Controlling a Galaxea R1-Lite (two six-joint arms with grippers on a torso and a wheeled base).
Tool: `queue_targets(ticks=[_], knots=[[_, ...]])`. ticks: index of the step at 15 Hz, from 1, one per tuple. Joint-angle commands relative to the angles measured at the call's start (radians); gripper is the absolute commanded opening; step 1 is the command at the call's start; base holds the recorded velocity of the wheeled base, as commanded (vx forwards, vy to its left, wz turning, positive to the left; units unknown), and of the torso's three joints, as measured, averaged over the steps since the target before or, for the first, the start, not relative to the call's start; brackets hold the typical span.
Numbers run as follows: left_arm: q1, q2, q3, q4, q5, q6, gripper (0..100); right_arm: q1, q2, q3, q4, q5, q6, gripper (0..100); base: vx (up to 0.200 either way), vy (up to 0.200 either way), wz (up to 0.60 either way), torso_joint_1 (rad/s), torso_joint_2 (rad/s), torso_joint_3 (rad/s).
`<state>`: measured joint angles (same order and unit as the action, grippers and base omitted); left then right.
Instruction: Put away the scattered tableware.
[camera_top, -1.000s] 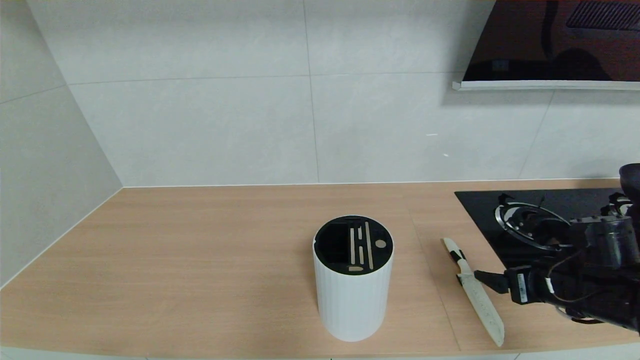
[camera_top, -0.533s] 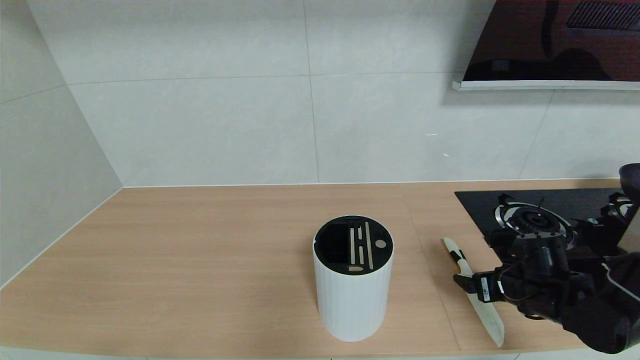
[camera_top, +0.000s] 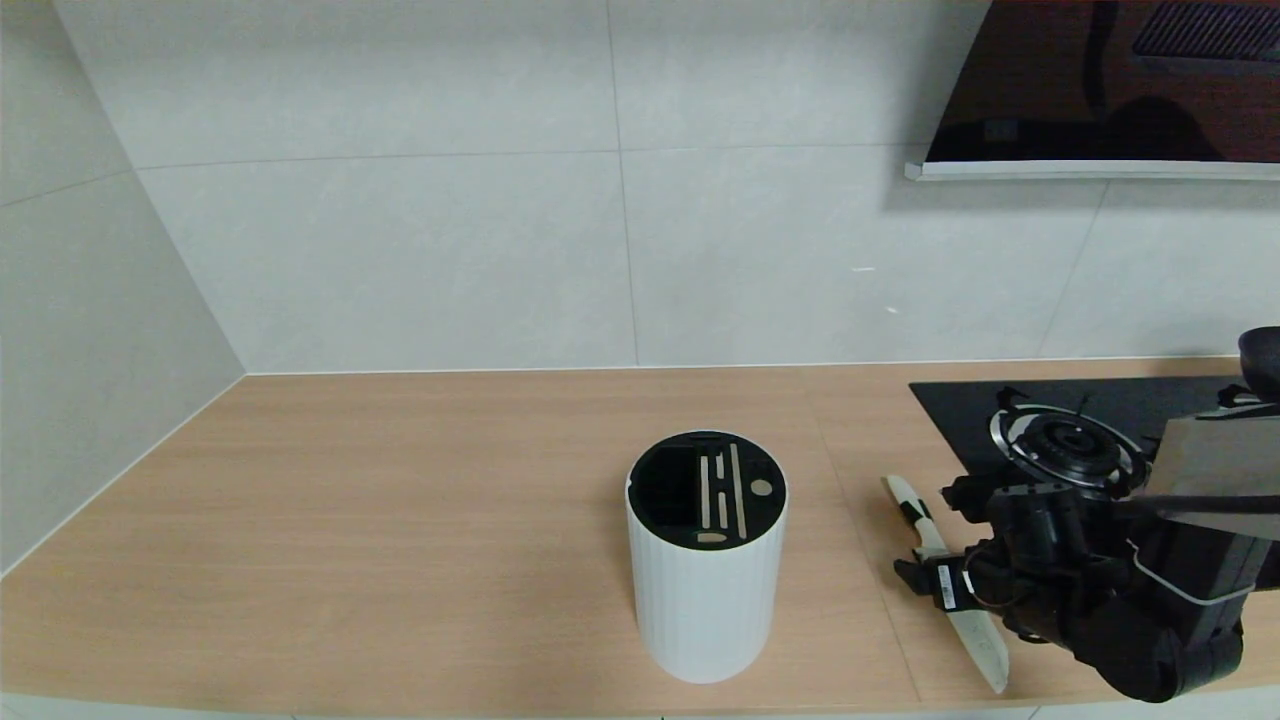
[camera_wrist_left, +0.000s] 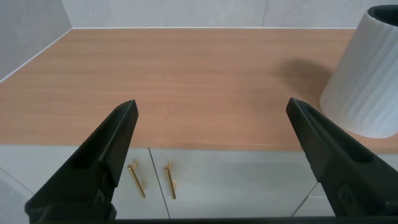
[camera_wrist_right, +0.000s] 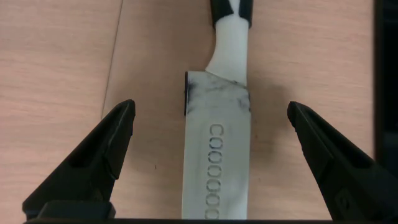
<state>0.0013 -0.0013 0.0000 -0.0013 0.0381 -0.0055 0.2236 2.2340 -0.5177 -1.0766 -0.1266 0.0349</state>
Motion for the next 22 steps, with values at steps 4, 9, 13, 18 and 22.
queue_targets(ticks=[4,9,13,18,22], knots=[[0.0,0.001,0.0,0.0,0.0,-0.001,100,-0.001,0.016,-0.007,-0.003,-0.001,0.0,100,0.0,0.0,0.0,0.0,0.0,0.0],[0.0,0.001,0.0,0.0,0.0,-0.001,100,-0.006,0.038,-0.007,-0.036,-0.01,0.0,100,0.0,0.0,0.0,0.0,0.0,0.0],[0.0,0.001,0.0,0.0,0.0,-0.001,100,-0.006,0.042,-0.005,-0.036,-0.015,0.0,0,0.0,0.0,0.0,0.0,0.0,0.0],[0.0,0.001,0.0,0.0,0.0,-0.001,100,-0.006,0.049,-0.004,-0.037,-0.015,0.002,0,0.0,0.0,0.0,0.0,0.0,0.0],[0.0,0.001,0.0,0.0,0.0,-0.001,100,-0.006,0.033,-0.004,-0.039,-0.015,0.005,0,0.0,0.0,0.0,0.0,0.0,0.0]])
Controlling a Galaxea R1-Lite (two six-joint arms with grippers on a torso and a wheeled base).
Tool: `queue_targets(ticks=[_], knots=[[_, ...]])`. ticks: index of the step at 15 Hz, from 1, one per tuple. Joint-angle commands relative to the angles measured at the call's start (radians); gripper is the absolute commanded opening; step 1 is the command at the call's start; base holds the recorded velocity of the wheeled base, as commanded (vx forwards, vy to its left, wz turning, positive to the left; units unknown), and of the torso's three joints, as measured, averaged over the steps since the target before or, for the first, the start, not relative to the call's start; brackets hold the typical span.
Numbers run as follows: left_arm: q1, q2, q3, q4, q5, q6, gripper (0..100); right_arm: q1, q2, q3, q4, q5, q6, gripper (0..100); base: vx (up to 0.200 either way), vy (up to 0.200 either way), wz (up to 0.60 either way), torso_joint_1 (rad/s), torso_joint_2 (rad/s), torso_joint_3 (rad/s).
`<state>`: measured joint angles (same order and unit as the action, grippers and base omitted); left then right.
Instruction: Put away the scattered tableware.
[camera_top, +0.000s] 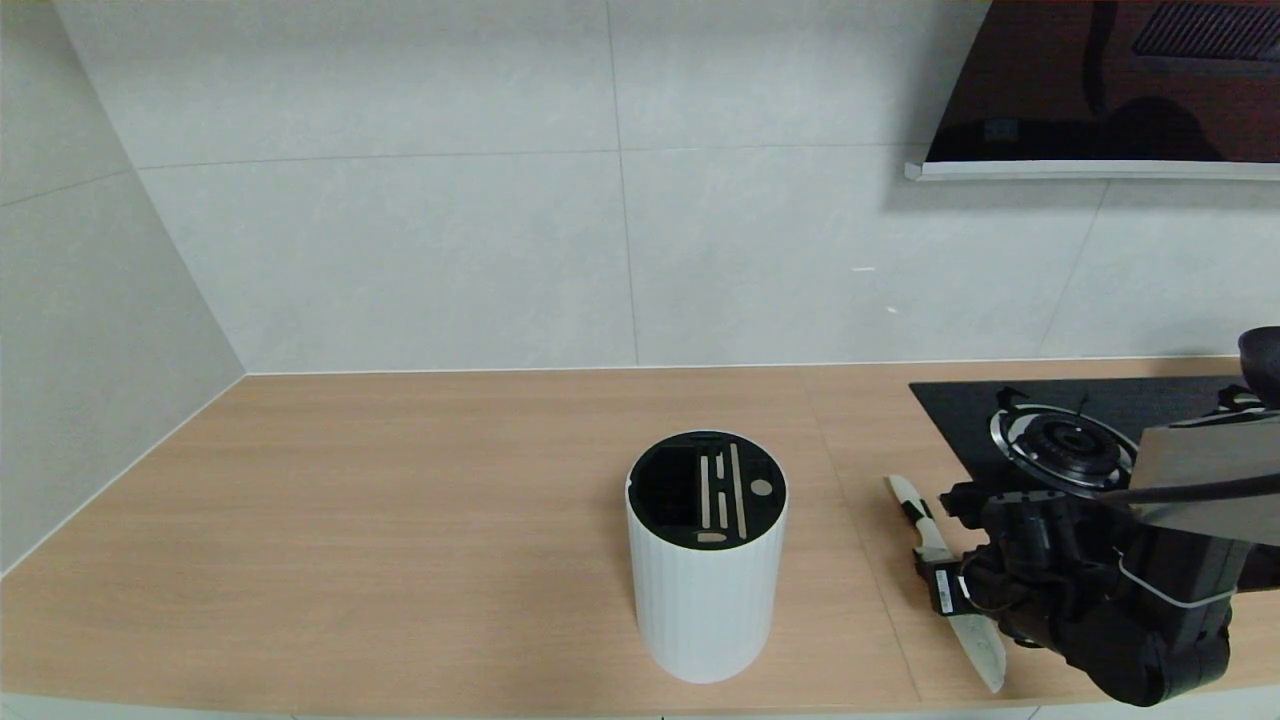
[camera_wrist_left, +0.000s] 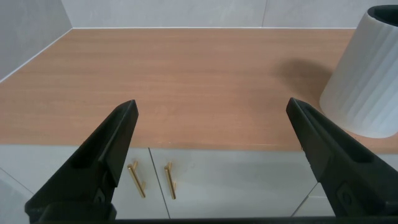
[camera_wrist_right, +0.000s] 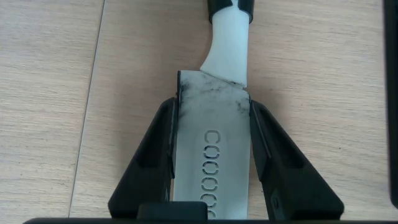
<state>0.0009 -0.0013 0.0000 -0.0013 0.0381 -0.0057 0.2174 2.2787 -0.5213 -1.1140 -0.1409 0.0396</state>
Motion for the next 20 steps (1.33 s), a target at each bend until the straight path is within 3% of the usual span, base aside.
queue_targets(ticks=[1,9,10,11,14,15,16,17,20], knots=[[0.001,0.001,0.0,0.0,0.0,0.0,100,0.0,-0.036,0.006,-0.001,0.0,0.0,0,0.0,0.0,0.0,0.0,0.0,0.0],[0.001,0.001,0.0,-0.002,0.0,0.003,100,0.045,-0.392,0.075,0.011,0.004,0.008,0,0.0,0.0,0.0,0.0,0.0,0.0],[0.001,0.001,-0.002,-0.009,0.003,0.035,100,0.072,-0.47,0.092,0.011,0.004,0.008,0,0.0,0.0,0.0,0.0,0.0,0.0],[0.001,0.001,-0.02,-0.032,0.005,0.032,100,0.086,-0.519,0.102,0.01,0.009,0.008,0,0.0,0.0,0.0,0.0,0.0,0.0],[-0.001,0.006,-0.092,0.009,-0.058,0.024,100,0.131,-0.64,0.093,0.033,0.012,0.003,0,0.0,0.0,0.0,0.0,0.0,0.0],[-0.005,0.061,-0.186,0.132,-0.19,0.027,100,0.149,-0.691,0.058,0.095,0.02,0.002,0,0.0,0.0,0.0,0.0,0.0,0.0],[-0.005,0.152,-0.314,0.231,-0.273,0.026,100,0.151,-0.711,0.017,0.14,0.041,0.003,0,0.0,0.0,0.0,0.0,0.0,0.0],[-0.005,0.247,-0.422,0.271,-0.303,0.023,100,0.151,-0.72,-0.017,0.168,0.049,0.002,0,0.0,0.0,0.0,0.0,0.0,0.0],[-0.005,0.577,-0.65,0.251,-0.333,0.016,100,0.178,-0.723,-0.117,0.249,0.055,0.002,0,0.0,0.0,0.0,0.0,0.0,0.0]])
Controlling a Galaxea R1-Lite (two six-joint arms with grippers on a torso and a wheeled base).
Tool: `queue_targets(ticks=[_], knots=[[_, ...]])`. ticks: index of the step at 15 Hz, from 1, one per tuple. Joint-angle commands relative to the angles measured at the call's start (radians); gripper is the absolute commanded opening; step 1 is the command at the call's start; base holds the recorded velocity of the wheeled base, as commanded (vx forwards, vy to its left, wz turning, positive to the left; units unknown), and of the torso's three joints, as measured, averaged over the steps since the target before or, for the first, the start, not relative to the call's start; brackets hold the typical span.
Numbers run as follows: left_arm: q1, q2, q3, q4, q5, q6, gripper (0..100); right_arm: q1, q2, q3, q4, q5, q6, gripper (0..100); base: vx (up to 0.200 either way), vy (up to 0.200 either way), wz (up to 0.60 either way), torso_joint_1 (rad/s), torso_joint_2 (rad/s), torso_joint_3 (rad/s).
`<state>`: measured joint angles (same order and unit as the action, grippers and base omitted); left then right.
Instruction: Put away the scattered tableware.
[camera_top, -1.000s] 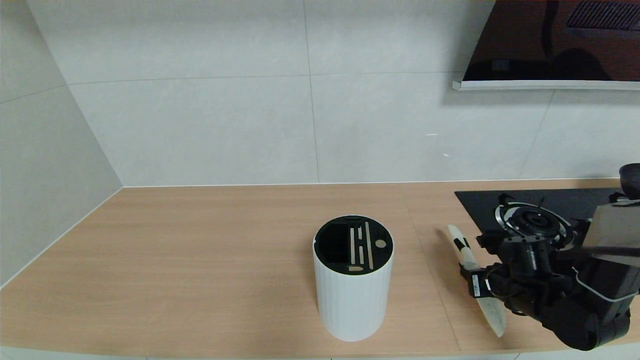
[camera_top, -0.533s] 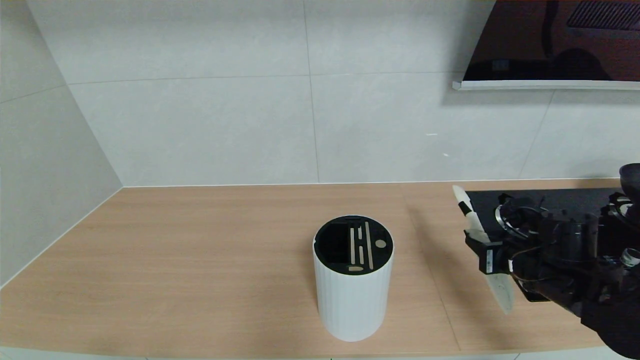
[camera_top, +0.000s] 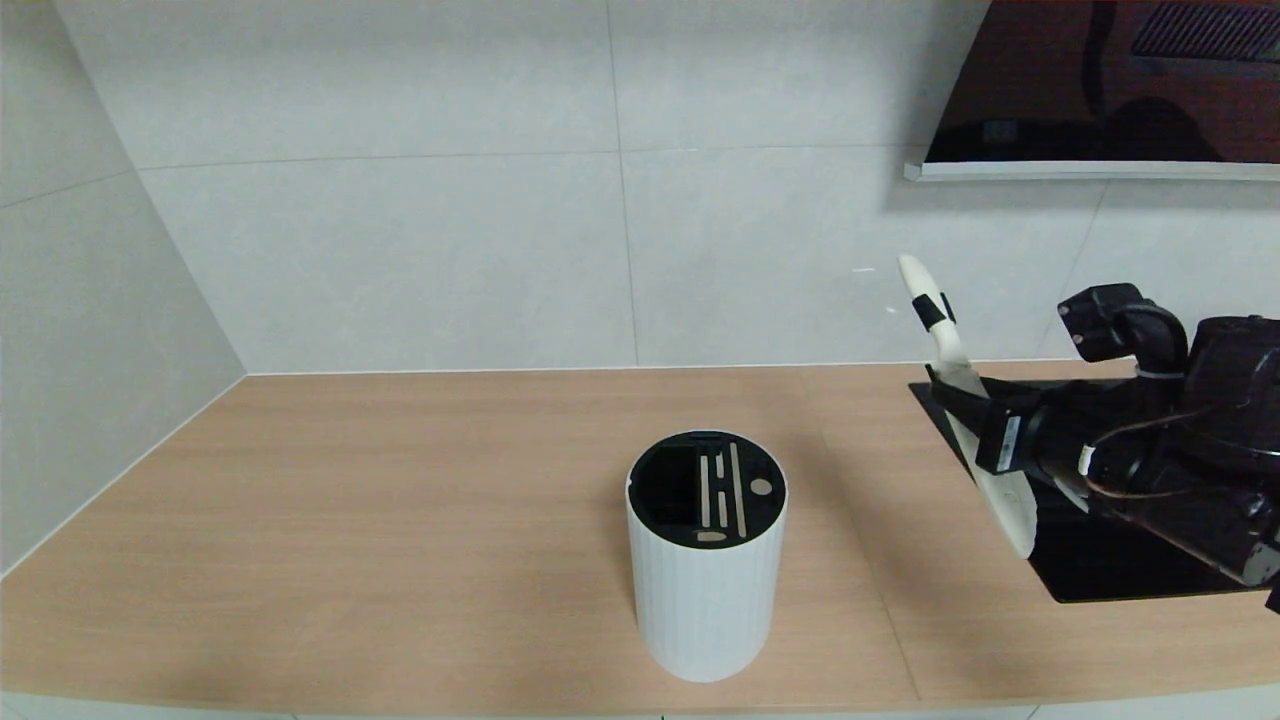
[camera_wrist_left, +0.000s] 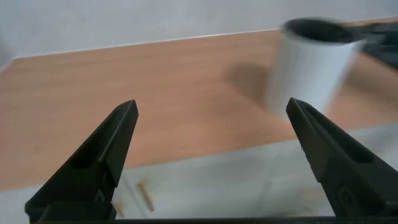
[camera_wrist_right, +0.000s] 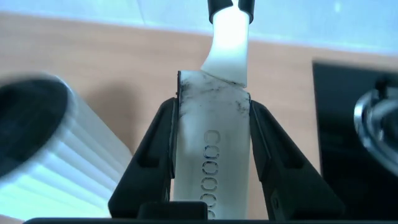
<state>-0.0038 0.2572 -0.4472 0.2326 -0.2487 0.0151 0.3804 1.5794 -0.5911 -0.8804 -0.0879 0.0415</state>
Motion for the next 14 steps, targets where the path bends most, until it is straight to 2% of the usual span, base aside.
queue_targets(ticks=[1,2,4,5,6,7,8,9,10,12,13,14], knots=[[-0.002,0.419,-0.231,0.007,-0.064,0.016,100,0.018,-0.018,-0.075,0.038,0.039,0.0,0,0.0,0.0,0.0,0.0,0.0,0.0],[-0.019,0.54,-0.261,-0.078,-0.063,0.031,100,0.018,-0.01,-0.11,0.051,0.122,0.0,0,0.0,0.0,0.0,0.0,0.0,0.0],[-0.05,0.683,-0.304,-0.193,-0.034,0.014,100,0.028,0.011,-0.174,0.067,0.152,0.0,0,0.0,0.0,0.0,0.0,0.0,0.0],[-0.097,0.807,-0.352,-0.254,-0.015,-0.021,100,0.077,0.027,-0.234,0.126,0.148,0.001,0,0.0,0.0,0.0,0.0,0.0,0.0],[-0.16,0.864,-0.366,-0.283,-0.017,-0.07,100,0.11,0.033,-0.25,0.156,0.128,0.001,0,0.0,0.0,0.0,0.0,0.0,0.0],[-0.248,0.912,-0.367,-0.325,-0.017,-0.153,100,0.153,0.045,-0.25,0.167,0.088,0.001,0,0.0,0.0,0.0,0.0,0.0,0.0],[-0.332,0.956,-0.361,-0.391,-0.015,-0.257,100,0.199,0.062,-0.251,0.167,0.036,0.0,0,0.0,0.0,0.0,0.0,0.0,0.0],[-0.363,0.979,-0.355,-0.44,-0.015,-0.317,100,0.224,0.071,-0.253,0.164,0.01,-0.002,0,0.0,0.0,0.0,0.0,0.0,0.0],[-0.398,1.048,-0.347,-0.559,-0.015,-0.415,100,0.265,0.09,-0.254,0.159,-0.018,-0.002,0,0.0,0.0,0.0,0.0,0.0,0.0],[-0.403,1.122,-0.337,-0.734,-0.001,-0.472,100,0.31,0.093,-0.26,0.161,-0.024,0.001,0,0.0,0.0,0.0,0.0,0.0,0.0],[-0.403,1.133,-0.334,-0.779,0.008,-0.508,100,0.33,0.096,-0.259,0.159,-0.024,0.003,0,0.0,0.0,0.0,0.0,0.0,0.0],[-0.407,1.136,-0.334,-0.811,0.002,-0.566,100,0.359,0.096,-0.257,0.161,-0.026,0.006,0,0.0,0.0,0.0,0.0,0.0,0.0]])
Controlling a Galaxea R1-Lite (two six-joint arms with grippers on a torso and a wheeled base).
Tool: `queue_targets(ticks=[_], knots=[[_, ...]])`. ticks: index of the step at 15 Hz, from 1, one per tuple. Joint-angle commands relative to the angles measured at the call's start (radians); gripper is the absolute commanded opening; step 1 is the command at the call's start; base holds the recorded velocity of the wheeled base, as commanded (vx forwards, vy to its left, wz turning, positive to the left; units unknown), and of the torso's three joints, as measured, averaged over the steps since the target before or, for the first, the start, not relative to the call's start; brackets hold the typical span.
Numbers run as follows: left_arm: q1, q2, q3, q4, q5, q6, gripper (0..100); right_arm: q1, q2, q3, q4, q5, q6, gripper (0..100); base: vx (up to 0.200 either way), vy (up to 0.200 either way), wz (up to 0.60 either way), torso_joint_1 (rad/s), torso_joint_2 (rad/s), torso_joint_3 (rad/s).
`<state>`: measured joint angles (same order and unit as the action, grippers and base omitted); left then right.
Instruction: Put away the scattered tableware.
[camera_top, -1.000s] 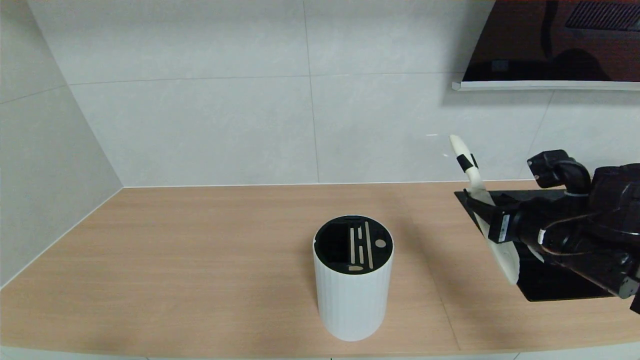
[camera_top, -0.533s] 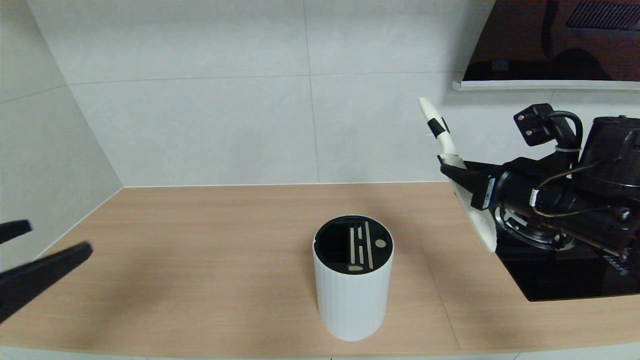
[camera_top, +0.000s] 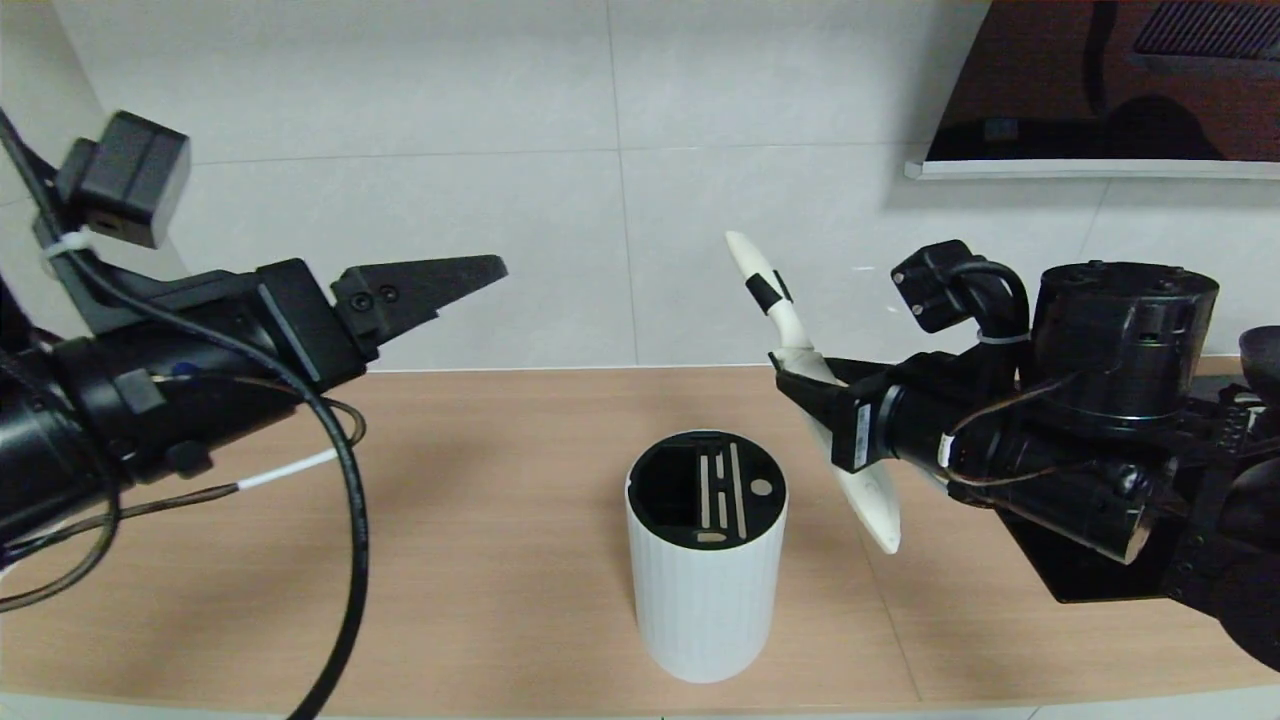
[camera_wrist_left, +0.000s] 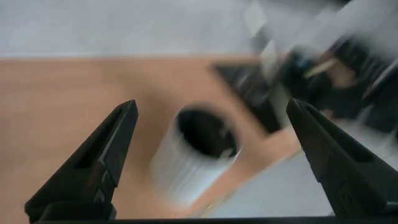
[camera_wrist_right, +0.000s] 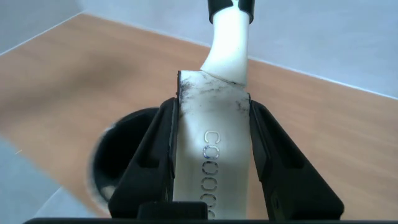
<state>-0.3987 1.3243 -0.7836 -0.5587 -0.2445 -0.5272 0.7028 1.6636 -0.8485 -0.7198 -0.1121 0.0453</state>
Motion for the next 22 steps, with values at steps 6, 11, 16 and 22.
queue_targets(ticks=[6,11,16,22], knots=[[-0.196,0.144,0.006,-0.107,0.001,-0.188,100,0.152,0.047,0.0,-0.003,-0.05,0.039,0,0.0,0.0,0.0,0.0,0.0,0.0],[-0.203,0.248,0.018,-0.196,0.047,-0.188,100,0.216,0.065,0.006,-0.067,-0.043,0.087,0,0.0,0.0,0.0,0.0,0.0,0.0],[-0.232,0.334,0.017,-0.3,0.12,-0.183,100,0.244,0.079,0.016,-0.116,-0.041,0.09,0,0.0,0.0,0.0,0.0,0.0,0.0],[-0.233,0.336,0.015,-0.323,0.12,-0.183,100,0.271,0.077,0.029,-0.116,-0.038,0.099,0,0.0,0.0,0.0,0.0,0.0,0.0]])
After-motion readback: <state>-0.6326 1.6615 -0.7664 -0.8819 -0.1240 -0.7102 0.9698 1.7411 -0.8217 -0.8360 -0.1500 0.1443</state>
